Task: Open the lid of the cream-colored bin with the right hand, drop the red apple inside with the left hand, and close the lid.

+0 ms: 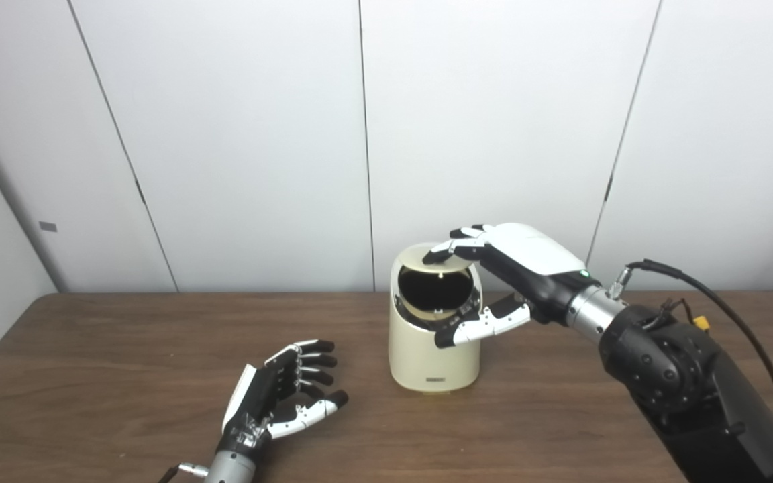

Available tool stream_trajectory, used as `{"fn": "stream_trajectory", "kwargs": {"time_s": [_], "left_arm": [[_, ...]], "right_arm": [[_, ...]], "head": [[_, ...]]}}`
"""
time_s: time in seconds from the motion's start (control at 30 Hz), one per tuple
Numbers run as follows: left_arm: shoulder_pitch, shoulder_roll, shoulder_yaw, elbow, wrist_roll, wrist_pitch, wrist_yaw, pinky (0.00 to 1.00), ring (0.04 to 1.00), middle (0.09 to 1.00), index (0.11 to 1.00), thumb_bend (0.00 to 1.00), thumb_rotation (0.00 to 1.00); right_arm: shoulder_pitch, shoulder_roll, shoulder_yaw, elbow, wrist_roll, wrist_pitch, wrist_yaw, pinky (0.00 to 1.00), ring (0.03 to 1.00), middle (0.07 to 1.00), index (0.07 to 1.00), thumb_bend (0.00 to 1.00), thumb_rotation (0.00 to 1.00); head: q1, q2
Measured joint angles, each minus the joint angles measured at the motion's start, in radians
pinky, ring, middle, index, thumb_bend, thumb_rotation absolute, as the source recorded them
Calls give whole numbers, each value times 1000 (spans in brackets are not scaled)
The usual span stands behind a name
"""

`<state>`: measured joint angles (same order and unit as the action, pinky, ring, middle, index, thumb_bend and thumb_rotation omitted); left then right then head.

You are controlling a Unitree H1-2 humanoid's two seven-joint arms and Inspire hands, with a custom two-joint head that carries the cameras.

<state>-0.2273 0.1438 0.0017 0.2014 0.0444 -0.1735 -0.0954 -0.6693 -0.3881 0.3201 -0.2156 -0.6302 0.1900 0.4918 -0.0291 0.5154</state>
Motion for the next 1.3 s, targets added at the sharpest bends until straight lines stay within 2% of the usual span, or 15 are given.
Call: {"fn": "stream_trajectory", "kwargs": {"time_s": [0.23,0.43,0.83,1.3], "left_arm": [[0,-1,1,1,-5,2,1,536,627,692,744,667,68],[0,-1,1,1,-3,2,5,526,627,691,745,668,90],[0,-1,1,0,-2,2,5,526,619,690,744,678,100],[3,-4,3,-6,-2,10,6,531,620,688,741,680,97]], "right_arm": [[21,0,0,0,4,-5,19,998,960,806,791,697,578],[25,-4,3,0,0,-9,32,1000,958,796,787,724,590],[27,-8,17,0,-29,-24,54,999,958,795,792,721,564],[29,-10,38,-1,-51,-27,93,984,949,792,782,737,578]], "head": [[2,5],[5,9],[9,18],[12,35]]}}
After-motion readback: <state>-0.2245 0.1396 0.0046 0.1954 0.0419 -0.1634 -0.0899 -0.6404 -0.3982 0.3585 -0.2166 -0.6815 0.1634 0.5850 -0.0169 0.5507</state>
